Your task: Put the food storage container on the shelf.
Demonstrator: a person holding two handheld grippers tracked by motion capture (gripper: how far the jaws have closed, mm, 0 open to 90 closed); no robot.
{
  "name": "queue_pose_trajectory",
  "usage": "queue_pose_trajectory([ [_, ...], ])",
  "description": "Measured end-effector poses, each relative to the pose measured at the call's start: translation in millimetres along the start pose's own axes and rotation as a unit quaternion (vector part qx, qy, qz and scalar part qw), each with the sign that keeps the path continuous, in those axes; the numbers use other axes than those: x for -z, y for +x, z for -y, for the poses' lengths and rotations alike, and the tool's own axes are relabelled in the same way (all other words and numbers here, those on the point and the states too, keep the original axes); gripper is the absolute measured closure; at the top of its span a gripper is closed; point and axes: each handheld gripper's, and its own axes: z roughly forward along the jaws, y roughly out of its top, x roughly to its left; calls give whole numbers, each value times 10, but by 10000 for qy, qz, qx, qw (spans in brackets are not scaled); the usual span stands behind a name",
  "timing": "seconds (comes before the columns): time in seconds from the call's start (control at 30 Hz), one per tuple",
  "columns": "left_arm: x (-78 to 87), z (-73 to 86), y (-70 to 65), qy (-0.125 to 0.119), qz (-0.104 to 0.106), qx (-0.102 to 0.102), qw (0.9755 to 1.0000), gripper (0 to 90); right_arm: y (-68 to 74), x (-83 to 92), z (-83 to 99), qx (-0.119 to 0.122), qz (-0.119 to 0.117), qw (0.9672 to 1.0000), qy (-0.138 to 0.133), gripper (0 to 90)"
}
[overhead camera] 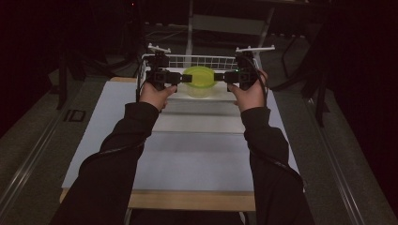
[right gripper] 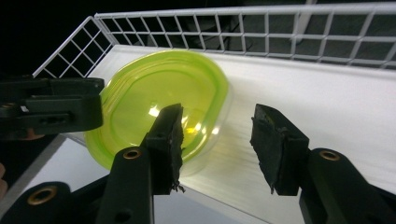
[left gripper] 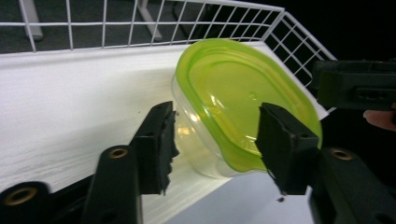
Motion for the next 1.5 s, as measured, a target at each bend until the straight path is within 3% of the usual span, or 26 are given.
queue_pose_trajectory([
  [0.17,137,-2,13,-170,11,-62,9998,409,33,163,36,99,-114,9998,-157,512],
  [0.3,276,67,44,-261,317,-110,9991,363,106,256,152,230,-235,9990,-315,579],
  [0.37,328,144,55,-309,596,-276,9974,293,140,259,243,244,-353,9987,-285,692],
  [0.47,378,291,52,-362,730,-512,9954,228,205,221,393,441,-414,9981,-148,899],
  [0.6,392,536,86,-416,961,-613,9926,140,256,111,533,575,-441,9974,-39,900],
  [0.67,382,693,98,-501,1095,-790,9896,34,269,48,569,594,-432,9973,-37,900],
  [0.7,382,785,102,-518,1064,-919,9887,19,274,18,581,584,-439,9973,-32,900],
  [0.8,376,1068,132,-553,905,-1161,9875,19,290,-62,615,556,-461,9974,-56,899],
  [1.0,345,1490,218,-601,1027,-1191,9857,19,348,-232,605,543,-515,9972,-44,899],
  [1.27,300,1750,231,-593,1106,-1354,9828,19,367,-410,537,551,-419,9976,-40,883],
  [1.5,240,1845,242,-545,1164,-1340,9826,20,311,-495,445,501,-253,9984,-97,862],
])
